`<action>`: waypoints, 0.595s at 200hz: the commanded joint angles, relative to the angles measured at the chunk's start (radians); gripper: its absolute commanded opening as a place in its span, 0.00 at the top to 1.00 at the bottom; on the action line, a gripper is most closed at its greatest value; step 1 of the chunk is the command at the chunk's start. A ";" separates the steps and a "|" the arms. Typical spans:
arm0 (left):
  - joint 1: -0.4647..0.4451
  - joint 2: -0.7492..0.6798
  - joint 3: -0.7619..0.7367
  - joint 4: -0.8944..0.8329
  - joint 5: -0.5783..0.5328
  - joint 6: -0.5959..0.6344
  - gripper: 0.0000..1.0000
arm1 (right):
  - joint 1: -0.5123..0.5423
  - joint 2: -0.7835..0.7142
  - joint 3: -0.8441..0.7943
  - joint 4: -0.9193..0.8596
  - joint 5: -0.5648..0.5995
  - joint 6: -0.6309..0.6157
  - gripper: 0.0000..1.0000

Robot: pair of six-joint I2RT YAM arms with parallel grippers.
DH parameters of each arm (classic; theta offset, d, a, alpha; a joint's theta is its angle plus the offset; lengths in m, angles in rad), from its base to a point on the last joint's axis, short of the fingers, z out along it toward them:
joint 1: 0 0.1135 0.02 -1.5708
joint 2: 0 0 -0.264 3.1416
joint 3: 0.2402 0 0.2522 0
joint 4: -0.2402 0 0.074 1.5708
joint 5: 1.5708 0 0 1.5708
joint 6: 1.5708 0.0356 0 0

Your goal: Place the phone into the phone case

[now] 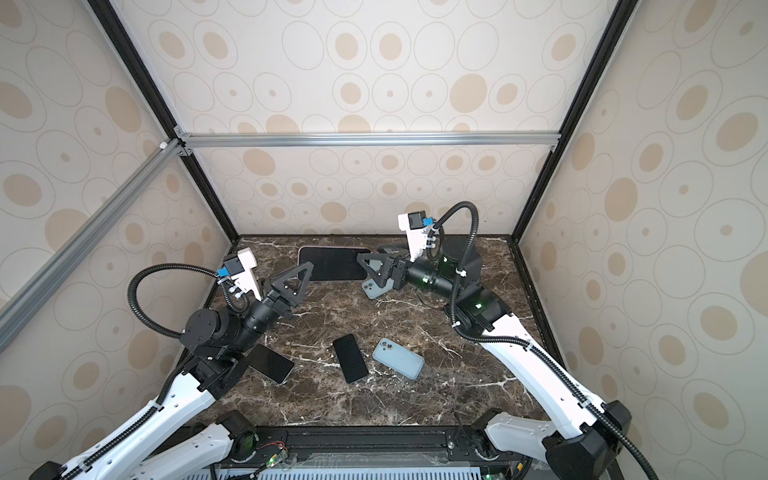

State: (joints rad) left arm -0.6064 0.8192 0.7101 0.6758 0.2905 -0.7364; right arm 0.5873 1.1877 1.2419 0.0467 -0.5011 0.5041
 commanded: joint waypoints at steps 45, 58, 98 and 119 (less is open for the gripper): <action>0.005 0.026 -0.066 0.389 0.009 -0.034 1.00 | -0.010 0.026 0.030 0.112 -0.050 -0.002 0.15; 0.004 0.039 -0.060 0.418 0.029 -0.045 1.00 | -0.011 0.037 0.031 0.136 -0.092 0.002 0.17; 0.004 0.050 -0.059 0.465 0.039 -0.081 1.00 | -0.009 0.074 0.043 0.227 -0.272 0.048 0.27; 0.005 0.044 -0.059 0.466 0.021 -0.081 1.00 | -0.010 0.081 0.036 0.269 -0.300 0.071 0.44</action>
State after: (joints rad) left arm -0.6064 0.8845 0.6300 1.0187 0.3153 -0.7799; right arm 0.5812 1.2648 1.2549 0.2173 -0.7113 0.5407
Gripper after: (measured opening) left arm 0.094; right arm 0.648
